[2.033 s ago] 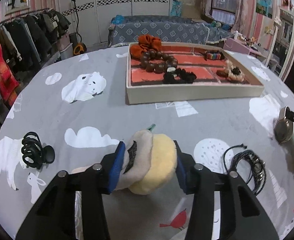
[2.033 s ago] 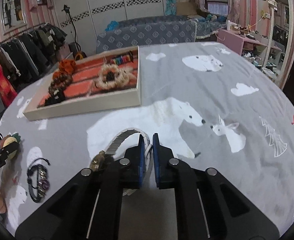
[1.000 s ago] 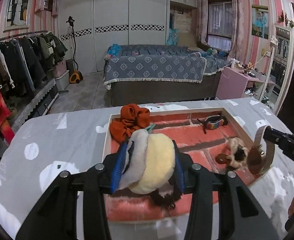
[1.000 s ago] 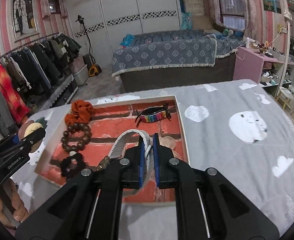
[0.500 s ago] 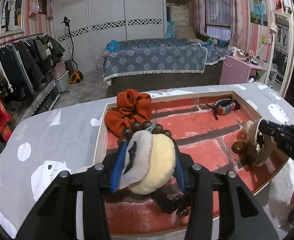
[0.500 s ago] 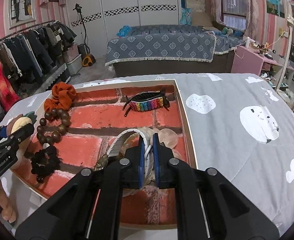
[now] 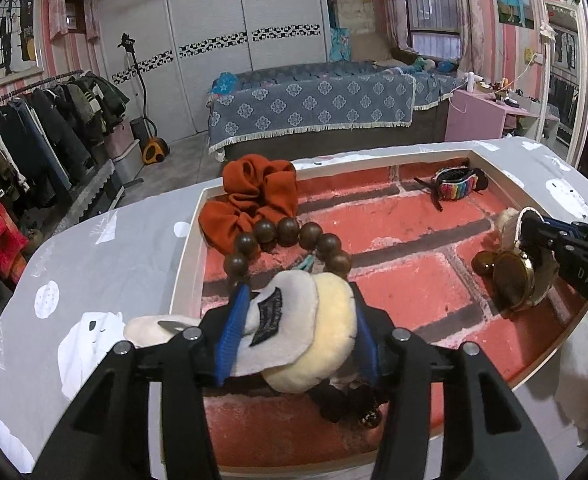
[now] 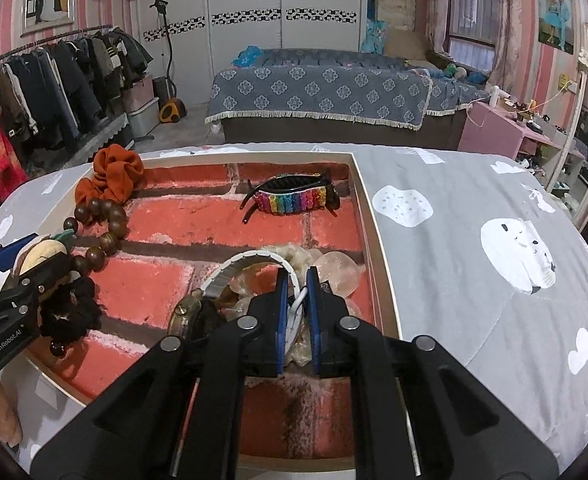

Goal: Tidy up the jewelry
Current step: 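Carry the hair clip and watch in both tools down into the tray, then open both tools to release the hair clip and watch in the tray, then move left tool to the black claw clip while right tool approaches the black leather bracelet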

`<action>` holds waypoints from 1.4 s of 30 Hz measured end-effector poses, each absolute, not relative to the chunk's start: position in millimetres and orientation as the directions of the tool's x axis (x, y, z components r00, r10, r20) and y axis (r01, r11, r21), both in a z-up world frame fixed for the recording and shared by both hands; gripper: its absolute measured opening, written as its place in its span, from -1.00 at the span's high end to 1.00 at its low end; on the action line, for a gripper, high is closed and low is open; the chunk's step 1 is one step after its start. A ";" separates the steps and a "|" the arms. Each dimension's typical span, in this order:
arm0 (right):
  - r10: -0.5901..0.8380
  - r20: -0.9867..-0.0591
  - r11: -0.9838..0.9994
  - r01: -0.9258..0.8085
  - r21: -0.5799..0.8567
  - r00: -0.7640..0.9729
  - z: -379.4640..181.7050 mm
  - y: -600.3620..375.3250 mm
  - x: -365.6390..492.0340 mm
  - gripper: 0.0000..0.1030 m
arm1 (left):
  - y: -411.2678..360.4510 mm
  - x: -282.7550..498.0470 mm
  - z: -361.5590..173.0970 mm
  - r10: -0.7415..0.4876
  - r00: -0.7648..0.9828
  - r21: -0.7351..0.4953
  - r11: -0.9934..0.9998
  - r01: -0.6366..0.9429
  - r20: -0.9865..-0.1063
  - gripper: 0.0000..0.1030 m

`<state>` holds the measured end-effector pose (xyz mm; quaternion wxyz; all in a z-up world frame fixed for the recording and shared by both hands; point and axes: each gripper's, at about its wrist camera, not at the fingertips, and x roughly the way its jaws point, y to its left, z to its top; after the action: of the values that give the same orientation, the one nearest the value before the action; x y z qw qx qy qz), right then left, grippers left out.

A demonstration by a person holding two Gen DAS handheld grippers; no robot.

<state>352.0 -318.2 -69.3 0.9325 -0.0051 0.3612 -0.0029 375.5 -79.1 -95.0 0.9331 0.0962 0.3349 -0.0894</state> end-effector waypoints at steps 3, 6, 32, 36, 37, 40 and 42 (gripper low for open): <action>-0.009 -0.681 1.000 0.000 -0.013 0.732 -70.7 -318.3 351.9 0.73 | -78.7 375.9 -95.6 -0.113 0.756 0.108 0.966 0.237 -0.644 0.01; 0.001 -0.683 1.000 -0.004 -0.003 0.731 -70.0 -319.9 351.3 0.58 | -76.3 376.4 -95.4 -0.129 0.749 0.089 0.966 0.244 -0.650 -0.01; -0.034 -0.576 0.999 0.048 0.010 0.817 -8.6 -314.9 244.7 -0.92 | -20.0 292.4 -29.7 -0.116 0.774 0.014 0.987 0.159 -0.623 -0.82; -0.010 -0.581 0.998 0.042 0.042 0.814 -7.5 -307.3 223.4 -0.92 | 0.2 275.8 -26.3 -0.076 0.780 0.035 0.992 0.123 -0.621 -0.84; -0.001 -0.580 0.998 0.037 0.051 0.815 -7.1 -306.1 218.9 -0.92 | 4.3 273.4 -26.3 -0.067 0.782 0.038 0.993 0.116 -0.620 -0.84; 0.019 -0.579 0.997 0.030 0.075 0.815 -7.6 -299.1 202.2 -0.92 | 22.5 264.1 -28.3 -0.023 0.783 0.057 0.996 0.075 -0.621 -0.84; 0.035 -0.586 0.996 0.016 0.082 0.810 -11.4 -293.5 191.6 -0.92 | 32.4 259.8 -31.9 -0.008 0.783 0.062 0.996 0.060 -0.623 -0.84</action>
<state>191.6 -293.5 -11.4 0.9503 0.0416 0.3084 0.0049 259.8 32.4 -31.9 0.9433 0.0393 0.3292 -0.0181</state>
